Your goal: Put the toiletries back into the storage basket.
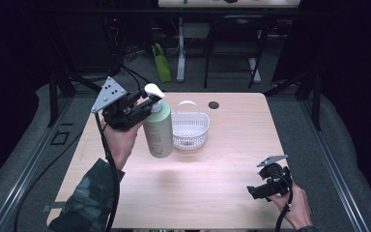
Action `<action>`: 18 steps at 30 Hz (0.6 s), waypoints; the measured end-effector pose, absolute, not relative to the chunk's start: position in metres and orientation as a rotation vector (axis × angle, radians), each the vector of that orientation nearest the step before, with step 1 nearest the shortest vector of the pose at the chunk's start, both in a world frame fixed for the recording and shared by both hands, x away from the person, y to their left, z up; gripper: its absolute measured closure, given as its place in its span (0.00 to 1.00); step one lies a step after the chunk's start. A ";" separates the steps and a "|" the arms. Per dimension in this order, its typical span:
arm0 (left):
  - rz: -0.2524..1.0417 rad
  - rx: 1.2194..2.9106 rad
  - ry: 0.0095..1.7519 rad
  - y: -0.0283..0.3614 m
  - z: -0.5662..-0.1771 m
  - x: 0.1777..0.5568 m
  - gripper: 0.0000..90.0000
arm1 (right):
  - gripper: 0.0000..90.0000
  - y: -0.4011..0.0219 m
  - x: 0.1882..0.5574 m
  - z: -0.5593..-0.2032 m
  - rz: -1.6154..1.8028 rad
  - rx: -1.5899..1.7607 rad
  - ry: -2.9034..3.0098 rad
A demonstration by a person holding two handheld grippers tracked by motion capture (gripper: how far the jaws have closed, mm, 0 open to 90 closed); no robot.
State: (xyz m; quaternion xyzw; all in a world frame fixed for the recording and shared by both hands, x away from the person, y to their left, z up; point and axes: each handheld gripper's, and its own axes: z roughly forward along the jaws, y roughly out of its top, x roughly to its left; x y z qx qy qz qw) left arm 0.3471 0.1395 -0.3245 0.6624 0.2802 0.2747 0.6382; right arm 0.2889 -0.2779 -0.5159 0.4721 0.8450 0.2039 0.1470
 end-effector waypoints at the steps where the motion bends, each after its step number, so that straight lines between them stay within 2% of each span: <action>1: 0.626 1.507 0.639 0.139 -0.323 0.348 0.75 | 0.04 -0.278 0.289 -0.516 0.586 1.359 2.432; 18: 0.652 1.510 0.614 0.127 -0.305 0.359 0.75 | 0.04 -0.278 0.288 -0.516 0.596 1.364 2.435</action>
